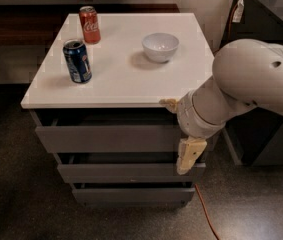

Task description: Place pepsi can into top drawer

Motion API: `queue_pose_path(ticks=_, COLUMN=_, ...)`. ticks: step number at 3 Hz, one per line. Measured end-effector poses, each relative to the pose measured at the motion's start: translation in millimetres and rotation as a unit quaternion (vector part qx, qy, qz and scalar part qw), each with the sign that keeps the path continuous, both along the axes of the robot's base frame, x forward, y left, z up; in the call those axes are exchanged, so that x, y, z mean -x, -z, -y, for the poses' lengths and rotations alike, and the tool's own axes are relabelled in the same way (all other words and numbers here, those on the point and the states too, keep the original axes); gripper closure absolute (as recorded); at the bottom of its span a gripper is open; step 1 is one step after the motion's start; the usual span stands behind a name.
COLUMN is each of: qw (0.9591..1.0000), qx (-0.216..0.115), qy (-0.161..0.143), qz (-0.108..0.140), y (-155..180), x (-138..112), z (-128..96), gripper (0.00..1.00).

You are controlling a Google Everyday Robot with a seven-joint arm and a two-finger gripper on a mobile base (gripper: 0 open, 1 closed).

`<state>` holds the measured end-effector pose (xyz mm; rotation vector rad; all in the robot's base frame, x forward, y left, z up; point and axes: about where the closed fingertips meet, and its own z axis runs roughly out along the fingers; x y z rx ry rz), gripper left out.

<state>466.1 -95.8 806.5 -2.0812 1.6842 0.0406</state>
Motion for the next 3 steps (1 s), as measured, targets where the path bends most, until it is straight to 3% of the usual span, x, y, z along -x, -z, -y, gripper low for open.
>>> queue_pose_path(ticks=2, qw=0.9981, qx=-0.015, qy=-0.06, qz=0.001, y=13, x=11, z=-45, gripper=0.0)
queue_pose_path(ticks=3, qw=0.9973, qx=-0.017, qy=-0.071, qz=-0.001, y=20, x=14, z=-57, gripper=0.0)
